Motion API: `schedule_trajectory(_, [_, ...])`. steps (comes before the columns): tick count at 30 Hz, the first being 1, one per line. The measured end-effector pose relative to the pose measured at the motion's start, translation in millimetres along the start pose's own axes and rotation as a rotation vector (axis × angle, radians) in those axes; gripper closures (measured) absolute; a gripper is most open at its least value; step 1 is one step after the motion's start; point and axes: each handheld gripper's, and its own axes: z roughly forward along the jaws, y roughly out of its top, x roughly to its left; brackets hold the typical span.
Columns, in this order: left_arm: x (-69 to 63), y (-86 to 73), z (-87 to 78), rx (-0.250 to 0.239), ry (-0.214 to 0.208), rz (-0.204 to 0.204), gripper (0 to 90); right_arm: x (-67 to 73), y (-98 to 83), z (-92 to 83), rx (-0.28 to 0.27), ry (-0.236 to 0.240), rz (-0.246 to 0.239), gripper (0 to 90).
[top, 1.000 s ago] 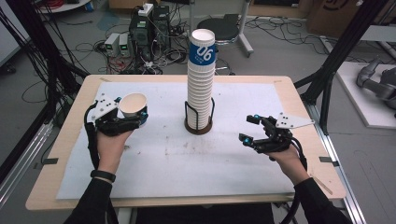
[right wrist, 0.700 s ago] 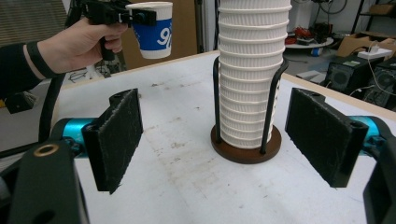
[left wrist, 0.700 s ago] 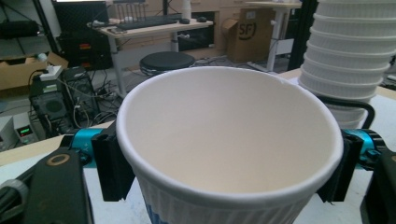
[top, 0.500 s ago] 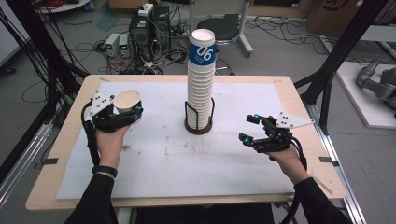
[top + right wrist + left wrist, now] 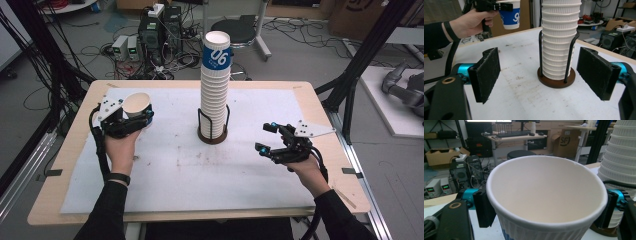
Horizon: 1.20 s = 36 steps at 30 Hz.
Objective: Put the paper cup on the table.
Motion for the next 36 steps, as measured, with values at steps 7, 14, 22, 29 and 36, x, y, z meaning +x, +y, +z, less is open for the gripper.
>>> schedule_trajectory(7, [3.1, -6.1, 12.5, -0.002, -0.036, 0.003, 22.8, -0.2, 0.1, -0.2, -0.001, -0.001, -0.002, 19.5])
schedule_trajectory(14, [8.1, -13.5, 23.4, 0.012, -0.038, -0.004, 22.8, -0.1, 0.1, -0.5, -0.001, -0.001, -0.002, 19.5])
schedule_trajectory(22, [12.0, -23.3, 34.7, 0.041, -0.048, -0.004, 22.5, 0.1, 0.0, -0.4, 0.0, 0.0, -0.007, 19.5])
schedule_trajectory(29, [16.4, -36.0, 43.7, 0.061, -0.052, -0.019, 22.5, 0.7, 0.0, -0.7, 0.005, 0.003, -0.002, 19.5])
schedule_trajectory(36, [21.2, -44.3, 47.1, 0.069, -0.048, -0.047, 22.6, 0.7, -0.2, -1.0, 0.005, 0.002, -0.005, 19.5])
